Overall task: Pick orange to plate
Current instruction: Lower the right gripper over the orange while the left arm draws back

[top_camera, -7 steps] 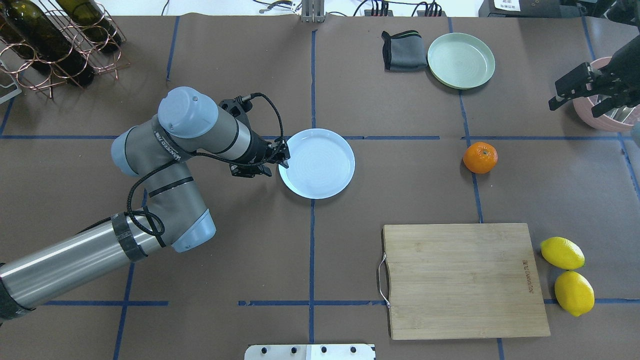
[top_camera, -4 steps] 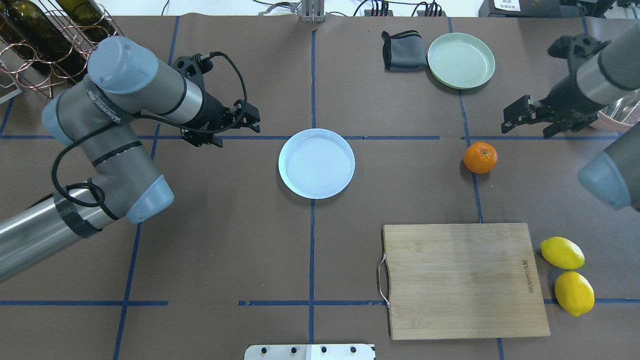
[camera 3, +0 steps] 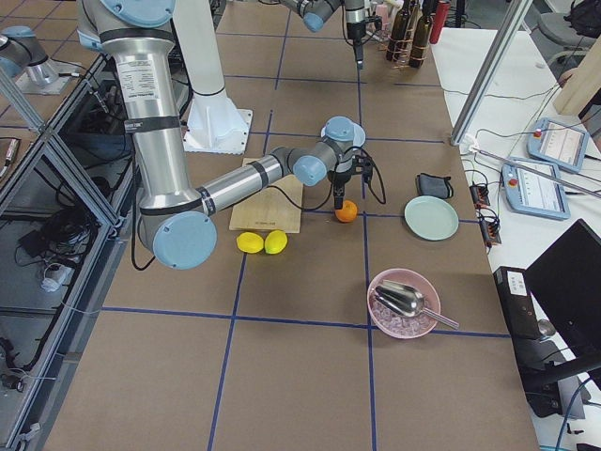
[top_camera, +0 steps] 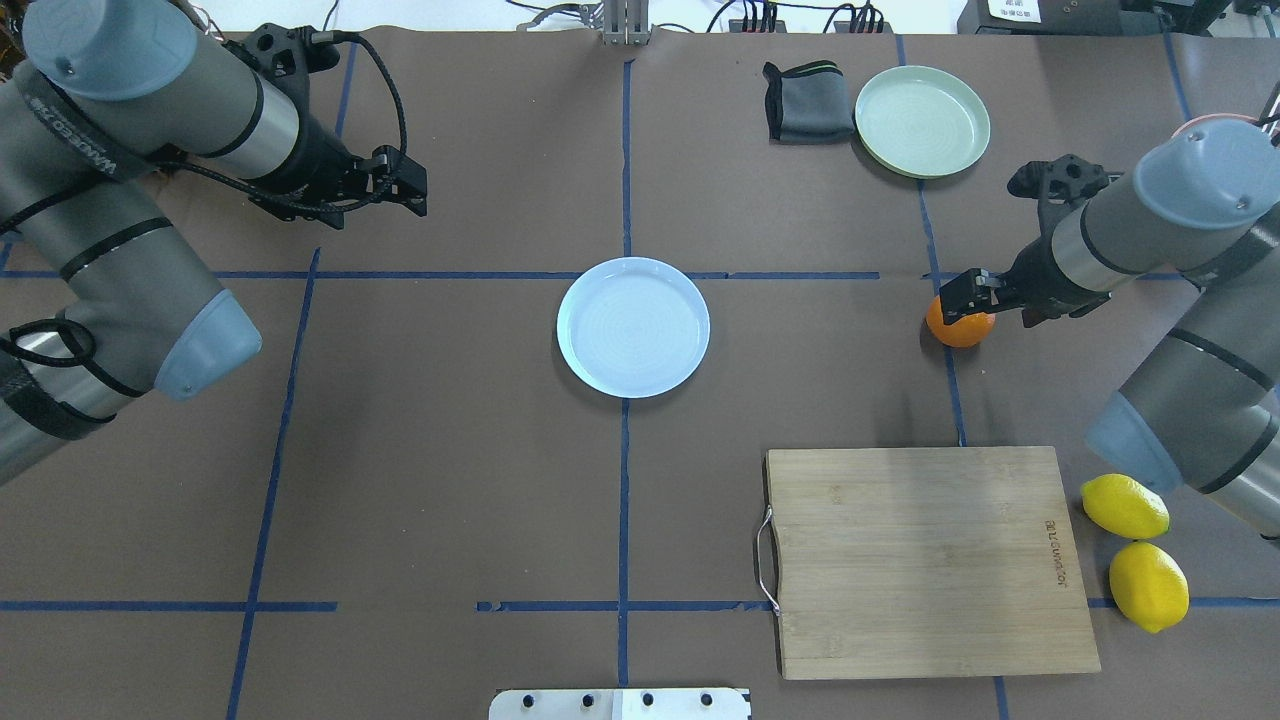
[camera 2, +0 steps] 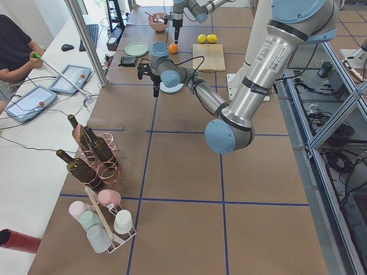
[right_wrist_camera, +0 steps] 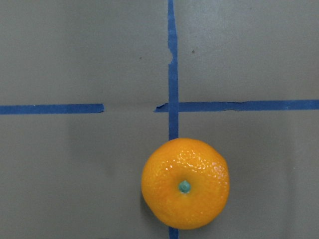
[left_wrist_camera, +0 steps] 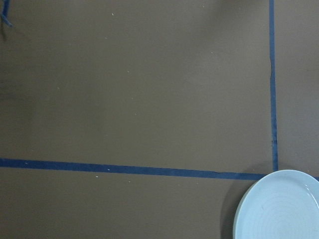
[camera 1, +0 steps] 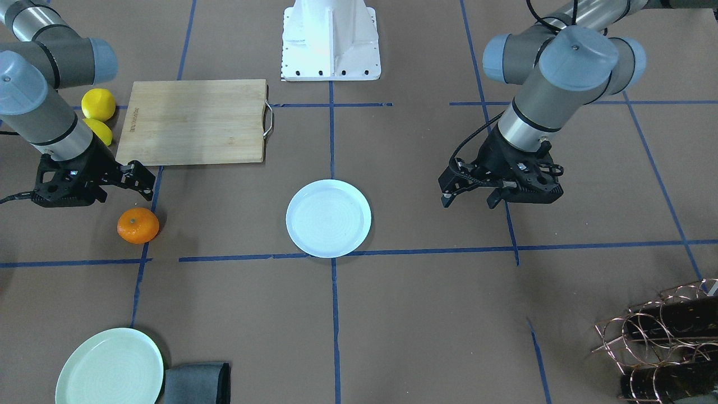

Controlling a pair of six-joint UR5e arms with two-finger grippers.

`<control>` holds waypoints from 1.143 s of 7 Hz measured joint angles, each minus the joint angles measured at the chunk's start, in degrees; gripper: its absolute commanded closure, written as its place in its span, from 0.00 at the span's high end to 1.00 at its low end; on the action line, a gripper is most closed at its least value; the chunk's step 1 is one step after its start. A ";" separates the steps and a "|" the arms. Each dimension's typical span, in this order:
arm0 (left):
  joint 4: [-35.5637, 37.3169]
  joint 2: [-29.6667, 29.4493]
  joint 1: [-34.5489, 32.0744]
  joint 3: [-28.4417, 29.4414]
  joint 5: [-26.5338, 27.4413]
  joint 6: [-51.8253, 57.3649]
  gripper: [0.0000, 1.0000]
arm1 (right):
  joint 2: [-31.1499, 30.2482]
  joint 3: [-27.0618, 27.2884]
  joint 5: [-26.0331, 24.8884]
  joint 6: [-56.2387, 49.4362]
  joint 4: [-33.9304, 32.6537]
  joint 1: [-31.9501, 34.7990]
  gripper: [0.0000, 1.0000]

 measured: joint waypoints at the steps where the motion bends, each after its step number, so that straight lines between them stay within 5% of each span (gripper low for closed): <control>1: 0.10 0.48 -0.85 -0.09 0.05 1.00 1.00 | 0.28 -1.35 -1.86 -0.17 0.53 -1.46 1.00; 8: 0.27 1.57 -2.12 0.59 0.00 5.03 1.00 | 5.01 -9.26 -4.72 -2.96 1.44 -2.13 1.00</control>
